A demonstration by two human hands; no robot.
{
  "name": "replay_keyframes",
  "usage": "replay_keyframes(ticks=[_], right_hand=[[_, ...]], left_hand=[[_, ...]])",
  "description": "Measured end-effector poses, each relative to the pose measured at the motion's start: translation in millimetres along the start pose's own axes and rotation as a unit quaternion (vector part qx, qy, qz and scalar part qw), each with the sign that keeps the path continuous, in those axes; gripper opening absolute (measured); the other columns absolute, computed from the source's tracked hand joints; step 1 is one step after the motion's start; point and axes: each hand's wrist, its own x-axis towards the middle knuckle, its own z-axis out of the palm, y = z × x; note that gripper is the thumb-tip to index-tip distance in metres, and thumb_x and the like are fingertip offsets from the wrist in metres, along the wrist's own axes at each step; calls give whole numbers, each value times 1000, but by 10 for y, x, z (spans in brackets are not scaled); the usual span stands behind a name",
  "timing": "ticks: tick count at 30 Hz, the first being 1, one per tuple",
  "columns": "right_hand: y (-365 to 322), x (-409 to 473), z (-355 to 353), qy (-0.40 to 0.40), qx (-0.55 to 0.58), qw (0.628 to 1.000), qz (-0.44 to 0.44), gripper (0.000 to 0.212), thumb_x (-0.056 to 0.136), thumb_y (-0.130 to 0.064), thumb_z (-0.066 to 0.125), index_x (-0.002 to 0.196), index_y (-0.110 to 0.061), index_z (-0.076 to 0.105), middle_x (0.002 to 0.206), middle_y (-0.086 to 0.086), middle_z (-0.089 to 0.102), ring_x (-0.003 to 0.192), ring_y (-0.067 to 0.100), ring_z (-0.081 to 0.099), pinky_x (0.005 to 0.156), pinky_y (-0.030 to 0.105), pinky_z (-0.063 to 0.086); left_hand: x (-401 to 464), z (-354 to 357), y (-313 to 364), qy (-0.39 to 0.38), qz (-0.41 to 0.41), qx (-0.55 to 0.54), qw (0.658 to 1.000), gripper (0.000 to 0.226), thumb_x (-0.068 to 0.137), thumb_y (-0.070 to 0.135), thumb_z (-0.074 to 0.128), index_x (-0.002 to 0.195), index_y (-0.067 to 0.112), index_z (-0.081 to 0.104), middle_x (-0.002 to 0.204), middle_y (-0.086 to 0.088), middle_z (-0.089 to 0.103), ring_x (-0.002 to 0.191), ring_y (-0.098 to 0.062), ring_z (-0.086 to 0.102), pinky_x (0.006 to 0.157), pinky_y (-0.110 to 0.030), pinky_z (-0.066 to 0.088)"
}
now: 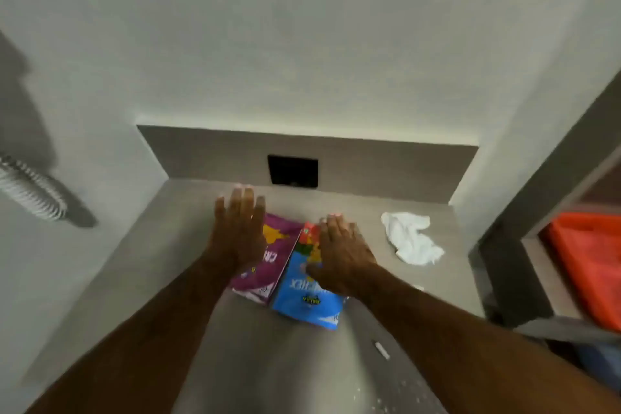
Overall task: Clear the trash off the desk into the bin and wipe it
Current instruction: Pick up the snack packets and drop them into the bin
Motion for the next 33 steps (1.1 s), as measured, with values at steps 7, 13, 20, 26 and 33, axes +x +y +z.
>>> replay_keyframes(ticks=[7, 13, 20, 26, 33], right_hand=[[-138, 240, 129, -154, -62, 986, 5, 101, 63, -60, 80, 146, -44, 26, 139, 18, 44, 122, 42, 48, 97, 48, 48], [-411, 252, 217, -89, 10, 996, -20, 57, 86, -18, 67, 138, -24, 43, 125, 16, 55, 113, 36, 58, 90, 43, 50], [-458, -777, -135, 53, 301, 952, -15, 33, 81, -26, 51, 108, -33, 36, 101, 3, 54, 87, 31, 62, 72, 40, 51], [-413, -2934, 634, 111, 383, 913, 86, 49, 62, -16, 60, 91, -55, 51, 101, -26, 54, 87, 2, 61, 78, 27, 49], [380, -3435, 2883, -102, 447, 844, 279, 42, 79, -12, 63, 115, -35, 60, 113, -7, 64, 104, 26, 66, 89, 41, 52]], left_hand=[[134, 498, -166, -276, 90, -65, 955, 117, 79, 43, 81, 164, 22, 3, 170, -16, 8, 154, -40, 20, 123, -45, 28], [-18, 378, 37, -174, 132, -189, 957, 53, 88, 20, 72, 140, 15, 60, 139, -11, 65, 126, -29, 61, 104, -32, 48], [-1135, -243, 334, 107, -5, -393, 913, 28, 68, -7, 67, 91, 1, 82, 101, -15, 79, 95, -20, 71, 87, -15, 47], [-3327, -227, 1308, -9, -69, -561, 825, 11, 72, 22, 69, 76, 24, 80, 87, 7, 74, 83, 9, 70, 57, -7, 51], [-3746, 1680, 2298, -404, -285, -505, 707, 24, 84, 38, 65, 96, 26, 82, 95, -8, 82, 92, -24, 78, 86, -38, 63]])
